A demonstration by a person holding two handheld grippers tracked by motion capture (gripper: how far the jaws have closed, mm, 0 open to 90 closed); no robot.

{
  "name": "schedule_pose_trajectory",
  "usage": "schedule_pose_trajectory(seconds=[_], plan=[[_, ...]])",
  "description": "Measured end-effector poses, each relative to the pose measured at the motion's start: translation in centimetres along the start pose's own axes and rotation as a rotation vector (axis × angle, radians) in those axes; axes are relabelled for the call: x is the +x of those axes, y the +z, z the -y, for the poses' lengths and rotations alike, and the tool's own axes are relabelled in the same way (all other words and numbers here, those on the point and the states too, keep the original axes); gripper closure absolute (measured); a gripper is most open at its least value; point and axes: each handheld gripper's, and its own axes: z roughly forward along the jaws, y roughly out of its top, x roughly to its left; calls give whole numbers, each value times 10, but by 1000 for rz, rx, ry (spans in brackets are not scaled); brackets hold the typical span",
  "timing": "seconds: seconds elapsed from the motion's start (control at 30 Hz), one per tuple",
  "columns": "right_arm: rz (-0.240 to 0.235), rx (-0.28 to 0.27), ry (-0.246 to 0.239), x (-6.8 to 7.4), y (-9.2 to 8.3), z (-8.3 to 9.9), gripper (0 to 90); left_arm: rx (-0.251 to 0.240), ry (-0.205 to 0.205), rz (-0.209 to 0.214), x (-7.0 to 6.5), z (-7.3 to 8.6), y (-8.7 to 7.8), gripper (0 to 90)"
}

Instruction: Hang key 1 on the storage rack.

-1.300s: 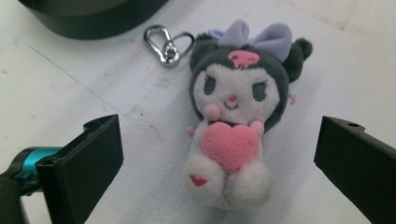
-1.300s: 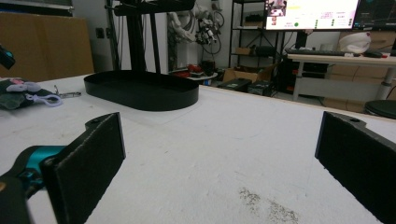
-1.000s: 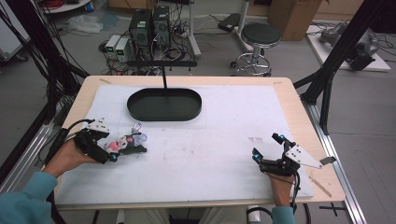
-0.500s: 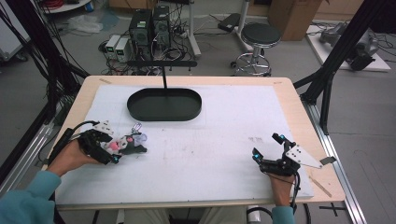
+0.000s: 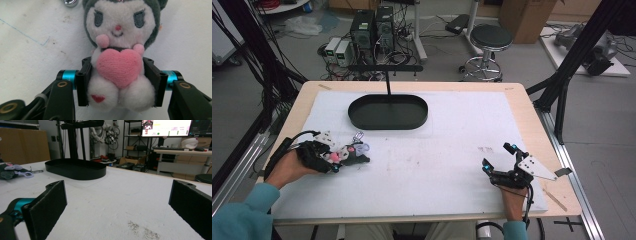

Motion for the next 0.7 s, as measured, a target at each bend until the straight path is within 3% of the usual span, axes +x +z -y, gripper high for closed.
schedule_pose_trajectory(seconds=[0.13,0.43,0.6,0.7], plan=[[-1,2,1,0,0,0,8,-16,43,-5,-3,0,-2,503],[-1,3,2,0,0,0,7,-33,72,27,-9,-2,-4,513],[0,1,0,0,0,0,7,-106,73,27,-11,-2,-15,515],[1,2,3,0,0,0,7,-159,53,16,-9,-2,-23,515]])
